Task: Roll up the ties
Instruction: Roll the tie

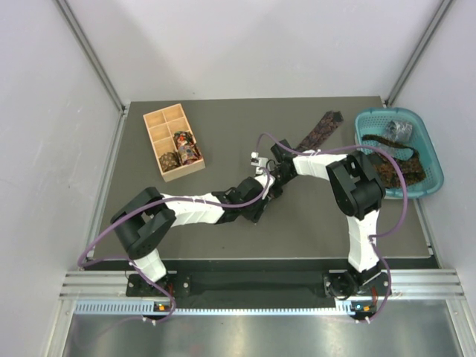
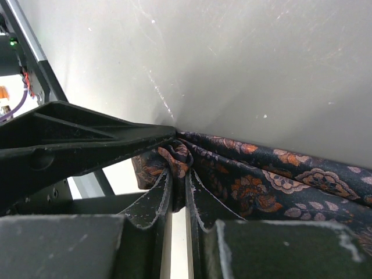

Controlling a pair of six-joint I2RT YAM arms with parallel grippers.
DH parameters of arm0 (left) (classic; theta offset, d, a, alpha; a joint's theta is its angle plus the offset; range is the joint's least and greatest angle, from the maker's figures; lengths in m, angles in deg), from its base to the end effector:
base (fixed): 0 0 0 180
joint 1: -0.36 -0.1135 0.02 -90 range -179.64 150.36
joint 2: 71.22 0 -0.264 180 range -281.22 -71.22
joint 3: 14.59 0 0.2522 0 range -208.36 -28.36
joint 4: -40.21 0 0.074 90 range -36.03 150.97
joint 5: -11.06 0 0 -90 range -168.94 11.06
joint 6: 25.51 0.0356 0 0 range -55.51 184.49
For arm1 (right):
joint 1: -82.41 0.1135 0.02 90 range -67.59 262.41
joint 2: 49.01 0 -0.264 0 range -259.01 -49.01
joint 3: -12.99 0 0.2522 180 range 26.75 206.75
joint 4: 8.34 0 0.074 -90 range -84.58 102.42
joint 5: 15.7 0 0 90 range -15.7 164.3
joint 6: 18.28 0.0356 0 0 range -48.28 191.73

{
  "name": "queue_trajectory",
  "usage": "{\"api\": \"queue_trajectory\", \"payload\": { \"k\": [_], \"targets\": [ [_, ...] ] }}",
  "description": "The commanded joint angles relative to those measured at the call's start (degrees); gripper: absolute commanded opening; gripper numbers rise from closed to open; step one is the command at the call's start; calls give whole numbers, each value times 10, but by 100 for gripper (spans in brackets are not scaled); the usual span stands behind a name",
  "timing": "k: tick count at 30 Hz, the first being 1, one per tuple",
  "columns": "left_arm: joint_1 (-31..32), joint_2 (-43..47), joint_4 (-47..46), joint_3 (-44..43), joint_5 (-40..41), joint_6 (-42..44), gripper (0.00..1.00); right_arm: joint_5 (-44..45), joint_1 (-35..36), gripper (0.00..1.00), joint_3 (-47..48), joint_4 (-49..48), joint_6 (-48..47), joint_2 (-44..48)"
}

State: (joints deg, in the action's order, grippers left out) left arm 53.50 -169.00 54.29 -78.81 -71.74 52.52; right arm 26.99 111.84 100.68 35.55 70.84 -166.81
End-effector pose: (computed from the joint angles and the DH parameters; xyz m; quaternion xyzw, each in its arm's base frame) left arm 0.2073 -0.2690 0.1549 0.3060 0.8792 -0.1447 0.3354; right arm 0.3254 0.2136 0.1262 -0.2910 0.8609 0.4165 0.0256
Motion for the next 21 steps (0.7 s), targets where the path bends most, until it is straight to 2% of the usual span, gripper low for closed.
{"api": "queue_trajectory", "payload": {
  "k": [1,4,6,9,10,13,19,21],
  "targets": [
    [5,5,-9,3,11,2,54,4,-3,8,-4,20,-10,13],
    [5,-1,-6,-1,27,-1,47,-2,-3,9,3,21,-8,11],
    [5,-7,10,-6,32,-1,37,-5,-4,10,5,21,-8,10],
    [5,-19,15,-12,24,2,35,-6,-5,17,7,23,-7,11],
    [5,-20,17,-13,22,3,35,-5,-5,22,8,23,-7,12],
    [5,-22,17,-11,16,2,33,-5,-11,26,8,15,-1,20],
    [5,-20,19,-10,7,3,33,-3,-15,27,24,17,5,21],
    [5,-19,19,-10,4,3,32,0,-16,24,31,17,4,15]
  ]
}}
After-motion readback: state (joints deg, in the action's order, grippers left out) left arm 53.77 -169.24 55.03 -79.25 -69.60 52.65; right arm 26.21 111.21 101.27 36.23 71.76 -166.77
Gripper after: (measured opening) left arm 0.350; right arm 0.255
